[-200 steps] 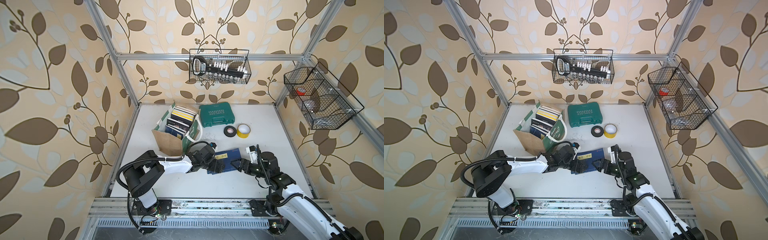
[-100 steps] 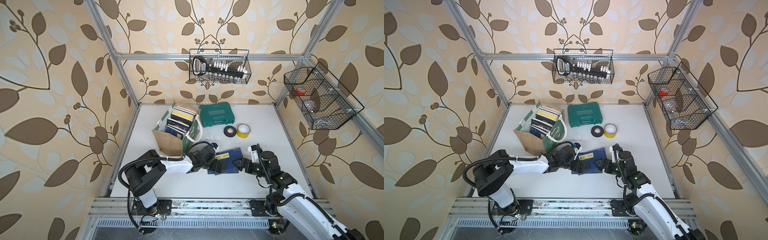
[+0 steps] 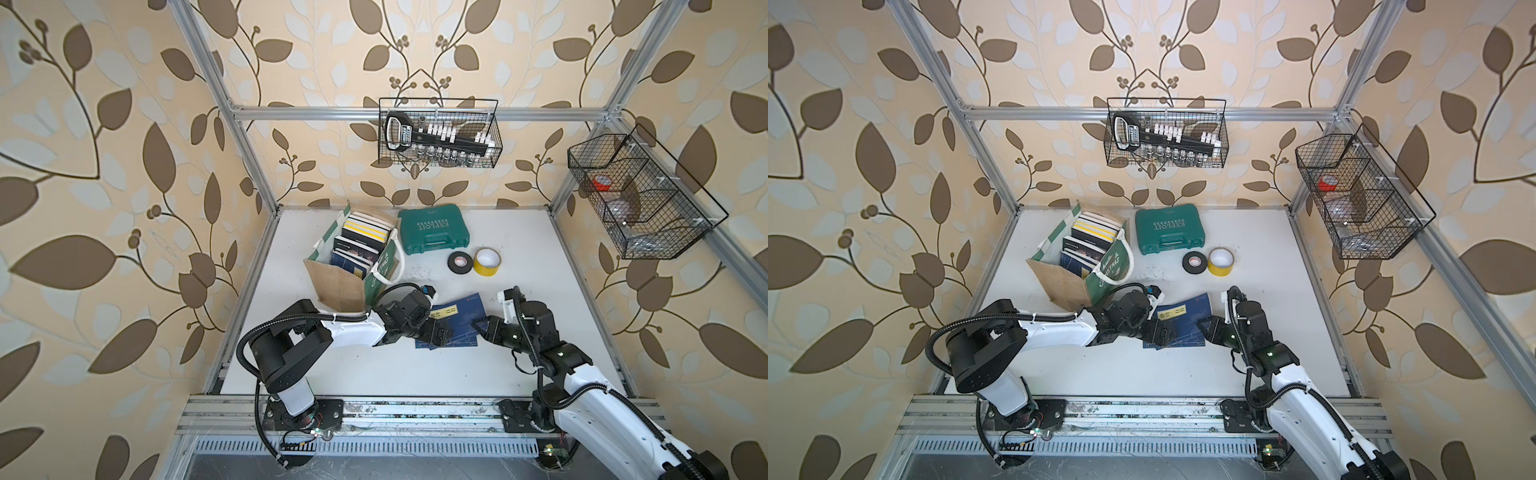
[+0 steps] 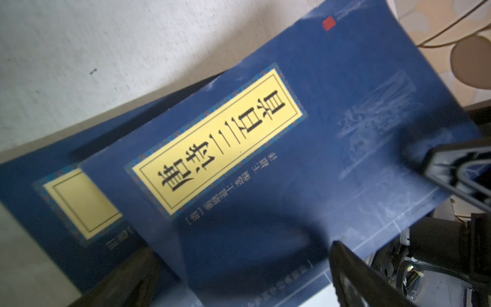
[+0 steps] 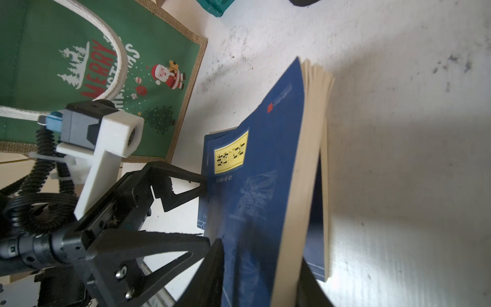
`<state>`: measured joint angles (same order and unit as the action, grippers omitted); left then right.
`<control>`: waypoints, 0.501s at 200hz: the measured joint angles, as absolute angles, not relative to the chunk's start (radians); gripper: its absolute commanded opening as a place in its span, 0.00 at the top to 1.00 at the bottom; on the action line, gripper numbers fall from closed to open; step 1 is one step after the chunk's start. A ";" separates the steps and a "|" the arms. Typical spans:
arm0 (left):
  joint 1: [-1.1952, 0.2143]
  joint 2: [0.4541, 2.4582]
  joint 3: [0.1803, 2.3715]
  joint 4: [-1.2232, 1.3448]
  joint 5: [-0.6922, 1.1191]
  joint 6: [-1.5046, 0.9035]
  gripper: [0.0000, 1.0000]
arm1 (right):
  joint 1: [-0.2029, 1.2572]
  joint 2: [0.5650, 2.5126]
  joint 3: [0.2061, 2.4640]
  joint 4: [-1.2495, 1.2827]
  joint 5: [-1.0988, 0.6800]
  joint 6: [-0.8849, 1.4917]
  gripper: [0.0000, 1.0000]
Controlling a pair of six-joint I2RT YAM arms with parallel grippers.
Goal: Put the books into the canvas bag
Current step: Pick up the book from the book.
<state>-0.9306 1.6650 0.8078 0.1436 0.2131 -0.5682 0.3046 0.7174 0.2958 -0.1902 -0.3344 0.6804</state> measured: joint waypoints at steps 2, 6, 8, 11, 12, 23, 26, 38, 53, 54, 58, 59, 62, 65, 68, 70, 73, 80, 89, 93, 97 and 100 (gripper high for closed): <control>-0.931 1.665 0.808 0.144 0.213 -0.568 0.01 | 0.305 0.717 0.296 -0.191 -0.334 0.674 0.83; -0.931 1.665 0.808 0.144 0.213 -0.568 0.01 | 0.305 0.717 0.296 -0.188 -0.331 0.682 0.86; -0.931 1.665 0.808 0.143 0.213 -0.568 0.01 | 0.305 0.716 0.296 -0.189 -0.331 0.678 0.87; -0.931 1.665 0.808 0.143 0.213 -0.568 0.01 | 0.305 0.716 0.297 -0.185 -0.330 0.677 0.88; -0.931 1.665 0.808 0.143 0.213 -0.567 0.01 | 0.305 0.715 0.297 -0.184 -0.329 0.679 0.88; -0.931 1.665 0.808 0.143 0.213 -0.567 0.01 | 0.305 0.712 0.299 -0.176 -0.331 0.685 0.91; -0.931 1.665 0.808 0.143 0.213 -0.566 0.01 | 0.306 0.712 0.300 -0.175 -0.332 0.688 0.95; -0.931 1.665 0.808 0.142 0.214 -0.562 0.01 | 0.306 0.709 0.310 -0.168 -0.337 0.695 1.00; -0.931 1.660 0.808 0.133 0.218 -0.554 0.01 | 0.307 0.709 0.332 -0.167 -0.333 0.681 1.00; -0.931 1.659 0.808 0.131 0.218 -0.553 0.01 | 0.307 0.710 0.335 -0.167 -0.332 0.680 1.00; -0.931 1.654 0.808 0.122 0.220 -0.553 0.01 | 0.307 0.710 0.341 -0.168 -0.330 0.674 1.00; -0.931 1.652 0.808 0.120 0.220 -0.552 0.01 | 0.307 0.711 0.343 -0.168 -0.328 0.672 1.00; -0.931 1.648 0.808 0.111 0.221 -0.551 0.01 | 0.307 0.712 0.349 -0.169 -0.327 0.668 1.00; -0.931 1.642 0.809 0.099 0.222 -0.549 0.01 | 0.307 0.714 0.355 -0.171 -0.324 0.660 1.00; -0.931 1.636 0.810 0.084 0.223 -0.548 0.01 | 0.307 0.715 0.362 -0.172 -0.323 0.653 1.00; -0.931 1.629 0.812 0.073 0.223 -0.546 0.01 | 0.307 0.716 0.367 -0.172 -0.322 0.647 1.00; -0.931 1.624 0.815 0.058 0.223 -0.545 0.01 | 0.307 0.717 0.373 -0.174 -0.320 0.641 1.00; -0.931 1.605 0.830 0.010 0.221 -0.538 0.01 | 0.307 0.720 0.392 -0.176 -0.317 0.621 1.00; -0.931 1.575 0.865 -0.065 0.215 -0.527 0.01 | 0.307 0.720 0.418 -0.178 -0.313 0.592 1.00; -0.931 1.563 0.887 -0.101 0.209 -0.520 0.01 | 0.307 0.720 0.431 -0.176 -0.313 0.578 1.00; -0.931 1.549 0.914 -0.139 0.204 -0.511 0.01 | 0.307 0.719 0.445 -0.172 -0.313 0.562 1.00; -0.931 1.542 0.934 -0.163 0.200 -0.505 0.01 | 0.306 0.718 0.453 -0.169 -0.313 0.555 1.00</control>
<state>-0.9310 1.5417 0.9337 -0.1627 0.2005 -0.5049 0.3061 0.7181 0.4534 -0.1688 -0.3130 0.5552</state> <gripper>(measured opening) 0.990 0.081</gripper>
